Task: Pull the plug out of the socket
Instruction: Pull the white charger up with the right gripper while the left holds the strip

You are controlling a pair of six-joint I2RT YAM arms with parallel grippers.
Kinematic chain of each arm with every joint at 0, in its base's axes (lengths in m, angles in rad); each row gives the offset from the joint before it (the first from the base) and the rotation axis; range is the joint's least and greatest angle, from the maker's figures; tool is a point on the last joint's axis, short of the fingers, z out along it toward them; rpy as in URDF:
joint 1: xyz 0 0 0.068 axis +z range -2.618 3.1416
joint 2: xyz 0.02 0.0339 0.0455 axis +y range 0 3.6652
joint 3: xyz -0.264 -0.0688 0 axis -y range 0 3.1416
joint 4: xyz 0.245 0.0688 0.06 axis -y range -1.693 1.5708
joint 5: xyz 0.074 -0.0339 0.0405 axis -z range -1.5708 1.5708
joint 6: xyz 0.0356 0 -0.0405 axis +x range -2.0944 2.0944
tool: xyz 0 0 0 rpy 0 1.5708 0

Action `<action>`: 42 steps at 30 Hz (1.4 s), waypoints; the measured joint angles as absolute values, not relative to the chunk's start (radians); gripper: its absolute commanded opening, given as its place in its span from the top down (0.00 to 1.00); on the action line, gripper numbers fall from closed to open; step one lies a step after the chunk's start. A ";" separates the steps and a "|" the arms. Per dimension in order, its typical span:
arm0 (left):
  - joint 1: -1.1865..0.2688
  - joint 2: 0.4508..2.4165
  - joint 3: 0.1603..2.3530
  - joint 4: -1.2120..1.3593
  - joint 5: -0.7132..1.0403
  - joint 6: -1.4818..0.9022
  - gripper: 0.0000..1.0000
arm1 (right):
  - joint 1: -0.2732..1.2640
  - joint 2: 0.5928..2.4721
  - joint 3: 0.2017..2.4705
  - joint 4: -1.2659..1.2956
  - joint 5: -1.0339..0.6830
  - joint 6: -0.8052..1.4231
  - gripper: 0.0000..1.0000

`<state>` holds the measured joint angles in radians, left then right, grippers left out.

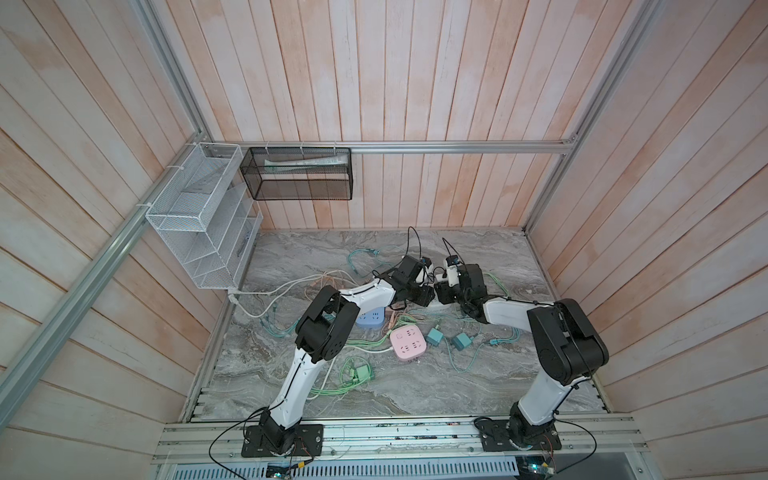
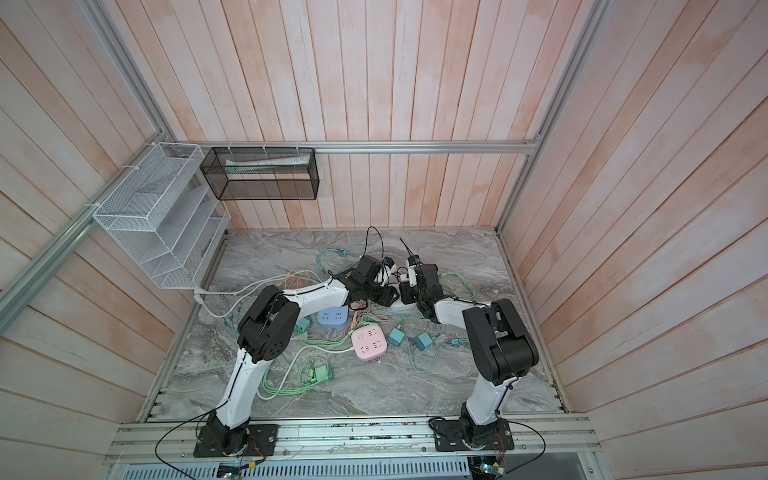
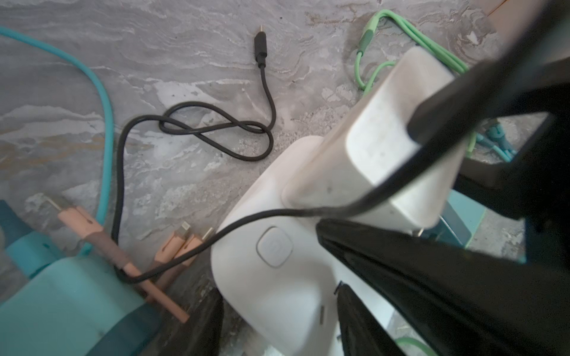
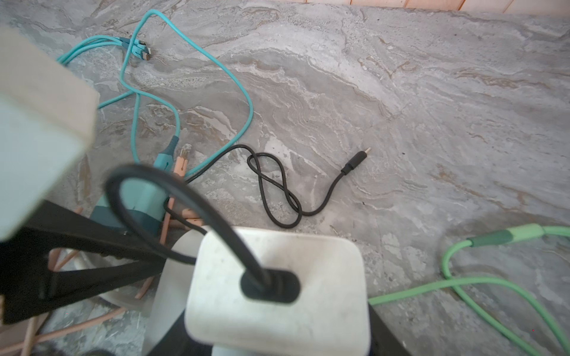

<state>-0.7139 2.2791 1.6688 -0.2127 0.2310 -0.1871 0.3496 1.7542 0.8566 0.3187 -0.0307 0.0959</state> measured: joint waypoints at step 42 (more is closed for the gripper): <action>-0.692 2.295 1.702 -0.274 0.311 -0.206 0.41 | 0.417 1.743 0.870 0.275 0.120 0.073 0.70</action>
<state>-0.6918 2.2948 1.7016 -0.2741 0.3111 -0.2062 0.4168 1.7428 0.8703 0.2752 0.1200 0.0734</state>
